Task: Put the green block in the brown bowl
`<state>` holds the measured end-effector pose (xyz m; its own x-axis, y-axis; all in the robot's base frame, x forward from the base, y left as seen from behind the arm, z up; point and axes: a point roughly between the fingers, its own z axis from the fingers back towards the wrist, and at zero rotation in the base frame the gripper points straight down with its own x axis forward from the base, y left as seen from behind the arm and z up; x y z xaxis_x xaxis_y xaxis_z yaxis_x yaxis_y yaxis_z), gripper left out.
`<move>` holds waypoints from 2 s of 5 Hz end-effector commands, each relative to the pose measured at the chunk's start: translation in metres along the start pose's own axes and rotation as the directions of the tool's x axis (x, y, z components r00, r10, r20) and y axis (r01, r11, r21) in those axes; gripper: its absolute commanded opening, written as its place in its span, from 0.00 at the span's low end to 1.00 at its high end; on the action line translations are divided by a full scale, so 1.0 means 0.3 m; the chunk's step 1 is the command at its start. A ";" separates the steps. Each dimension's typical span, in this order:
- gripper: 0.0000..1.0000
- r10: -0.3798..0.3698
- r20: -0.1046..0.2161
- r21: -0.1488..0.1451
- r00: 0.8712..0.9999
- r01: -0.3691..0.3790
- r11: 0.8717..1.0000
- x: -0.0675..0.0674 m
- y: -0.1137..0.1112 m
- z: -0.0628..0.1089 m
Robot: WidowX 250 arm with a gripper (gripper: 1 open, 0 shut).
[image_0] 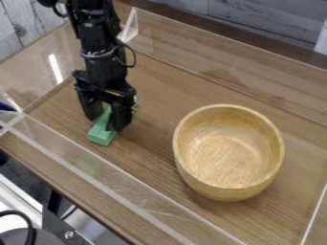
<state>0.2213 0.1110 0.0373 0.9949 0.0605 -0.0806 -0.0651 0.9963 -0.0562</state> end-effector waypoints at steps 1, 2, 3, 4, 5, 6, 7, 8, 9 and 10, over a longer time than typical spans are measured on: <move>1.00 0.002 0.056 0.016 0.998 -0.003 1.000 0.016 0.005 0.072; 1.00 0.004 0.053 0.014 0.999 -0.005 1.000 0.011 0.001 0.076; 1.00 0.006 0.044 0.013 0.999 -0.006 1.000 0.008 -0.002 0.062; 1.00 0.007 0.035 0.013 0.999 -0.008 1.000 0.005 -0.005 0.048; 1.00 0.008 0.028 0.013 1.000 -0.009 1.000 0.001 -0.008 0.036; 1.00 0.009 0.024 0.012 1.000 -0.010 1.000 -0.001 -0.013 0.034; 1.00 0.010 0.021 0.008 1.000 -0.010 1.000 -0.004 -0.018 0.037; 1.00 0.010 0.020 0.004 1.000 -0.010 1.000 -0.006 -0.022 0.042; 1.00 0.011 0.019 -0.001 1.000 -0.011 1.000 -0.009 -0.026 0.050; 1.00 0.012 0.019 -0.006 1.000 -0.012 1.000 -0.011 -0.029 0.057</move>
<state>0.2122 0.1002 0.0393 0.9893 0.0747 -0.1250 -0.0857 0.9926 -0.0855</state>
